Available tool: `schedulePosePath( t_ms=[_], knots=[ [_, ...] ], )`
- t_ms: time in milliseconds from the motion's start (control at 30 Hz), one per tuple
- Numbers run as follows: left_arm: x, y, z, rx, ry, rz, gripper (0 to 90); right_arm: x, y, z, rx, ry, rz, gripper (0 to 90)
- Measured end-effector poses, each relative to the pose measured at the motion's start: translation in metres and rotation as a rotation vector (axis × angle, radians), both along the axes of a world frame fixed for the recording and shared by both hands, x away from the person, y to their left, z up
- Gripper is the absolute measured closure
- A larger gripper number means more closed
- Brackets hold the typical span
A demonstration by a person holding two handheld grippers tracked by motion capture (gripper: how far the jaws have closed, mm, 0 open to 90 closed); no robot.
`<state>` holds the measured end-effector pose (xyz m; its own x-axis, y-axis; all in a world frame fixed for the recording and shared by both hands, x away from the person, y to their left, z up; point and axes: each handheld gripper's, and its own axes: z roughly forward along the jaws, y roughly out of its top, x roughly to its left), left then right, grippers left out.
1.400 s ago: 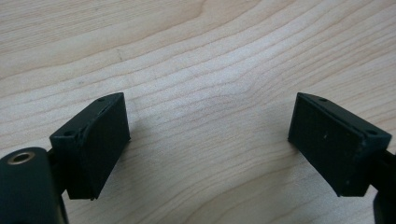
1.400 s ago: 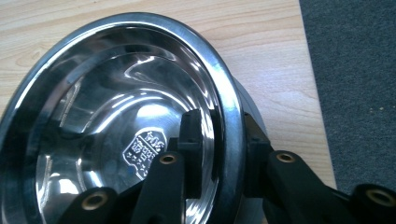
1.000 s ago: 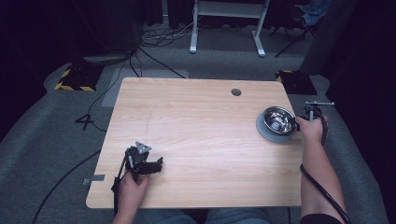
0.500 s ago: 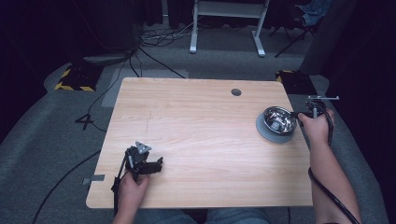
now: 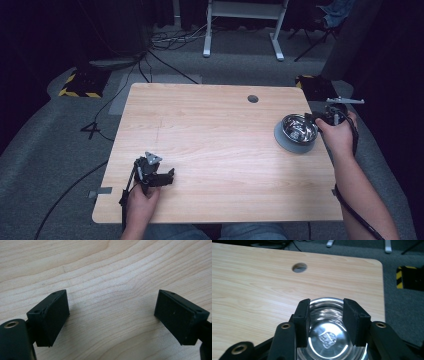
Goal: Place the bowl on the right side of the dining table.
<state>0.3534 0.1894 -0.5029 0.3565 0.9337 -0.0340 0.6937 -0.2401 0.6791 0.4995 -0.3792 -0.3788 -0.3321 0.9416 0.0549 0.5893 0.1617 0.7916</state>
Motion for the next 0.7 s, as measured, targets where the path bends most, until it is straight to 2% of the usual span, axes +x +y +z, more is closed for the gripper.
schedulePosePath(
  t_ms=[100,267,567,700],
  knots=[
    [0.0,0.0,0.0,-0.001,-0.001,0.001,12.5,-0.008,0.013,0.01,0.002,-0.02,0.052,58.2],
    [0.0,0.0,0.0,0.001,0.001,-0.002,12.6,-0.016,0.028,0.019,0.004,-0.04,0.105,58.1],
    [-0.001,0.0,0.0,0.0,-0.002,0.003,12.6,-0.041,0.066,0.029,0.023,-0.031,0.232,57.8],
    [-0.001,0.0,0.0,-0.001,-0.001,0.002,12.6,-0.048,0.075,0.028,0.023,-0.016,0.262,57.4]
  ],
)
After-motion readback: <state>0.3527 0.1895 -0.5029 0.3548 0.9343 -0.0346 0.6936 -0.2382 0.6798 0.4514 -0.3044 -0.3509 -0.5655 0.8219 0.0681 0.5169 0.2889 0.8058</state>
